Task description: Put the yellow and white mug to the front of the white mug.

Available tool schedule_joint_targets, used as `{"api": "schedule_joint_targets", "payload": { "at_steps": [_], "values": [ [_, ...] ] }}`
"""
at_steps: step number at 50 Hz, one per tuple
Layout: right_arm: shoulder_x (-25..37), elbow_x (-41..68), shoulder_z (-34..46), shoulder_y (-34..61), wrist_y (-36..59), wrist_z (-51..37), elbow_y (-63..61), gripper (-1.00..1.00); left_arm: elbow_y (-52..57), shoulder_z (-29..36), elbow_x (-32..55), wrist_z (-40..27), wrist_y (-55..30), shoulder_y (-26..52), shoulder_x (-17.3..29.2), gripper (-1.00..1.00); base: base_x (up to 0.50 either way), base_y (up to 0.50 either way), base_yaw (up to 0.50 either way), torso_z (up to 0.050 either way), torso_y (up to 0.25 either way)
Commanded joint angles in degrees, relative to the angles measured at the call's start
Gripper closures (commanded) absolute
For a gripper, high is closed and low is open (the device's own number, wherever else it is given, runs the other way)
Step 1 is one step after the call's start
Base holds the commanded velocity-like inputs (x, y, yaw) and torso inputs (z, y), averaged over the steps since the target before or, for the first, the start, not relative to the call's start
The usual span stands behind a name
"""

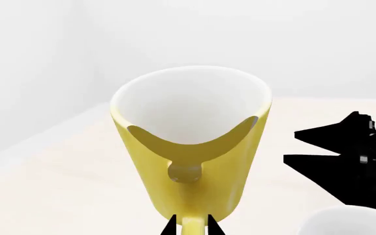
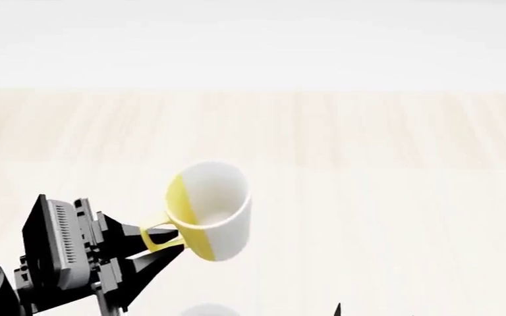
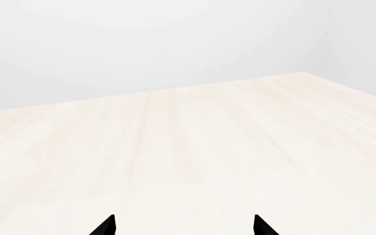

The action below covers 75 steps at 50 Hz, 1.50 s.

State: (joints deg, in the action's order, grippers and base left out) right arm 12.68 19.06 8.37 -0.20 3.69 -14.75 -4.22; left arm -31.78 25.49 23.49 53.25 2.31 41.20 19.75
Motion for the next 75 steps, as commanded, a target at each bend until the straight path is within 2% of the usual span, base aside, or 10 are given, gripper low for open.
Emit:
{"api": "schedule_joint_targets", "payload": {
  "at_steps": [1,14,30,75],
  "values": [
    [0.2,0.1,0.4,0.1,-0.1,-0.2,0.0,-1.0,-6.4,-0.2,-1.2,-0.7,3.7,1.4,-1.8,1.0,0.0,0.0,0.0,0.0,0.0],
    [0.5,0.3,0.7,0.0,-0.2,-0.5,-0.2,-1.0,-20.0,1.8,-6.4,-2.2,11.3,4.7,-5.4,1.0,0.0,0.0,0.0,0.0,0.0],
    [0.6,0.2,1.3,0.2,-0.4,-0.8,0.3,-1.0,-42.8,2.9,-10.1,-1.2,24.3,10.5,-9.9,1.0,0.0,0.0,0.0,0.0,0.0],
    [1.3,0.4,2.7,0.1,-0.9,-1.7,-0.1,-1.0,-43.2,-10.1,-22.2,-4.0,23.4,5.1,-11.5,1.0,0.0,0.0,0.0,0.0,0.0]
  ]
}}
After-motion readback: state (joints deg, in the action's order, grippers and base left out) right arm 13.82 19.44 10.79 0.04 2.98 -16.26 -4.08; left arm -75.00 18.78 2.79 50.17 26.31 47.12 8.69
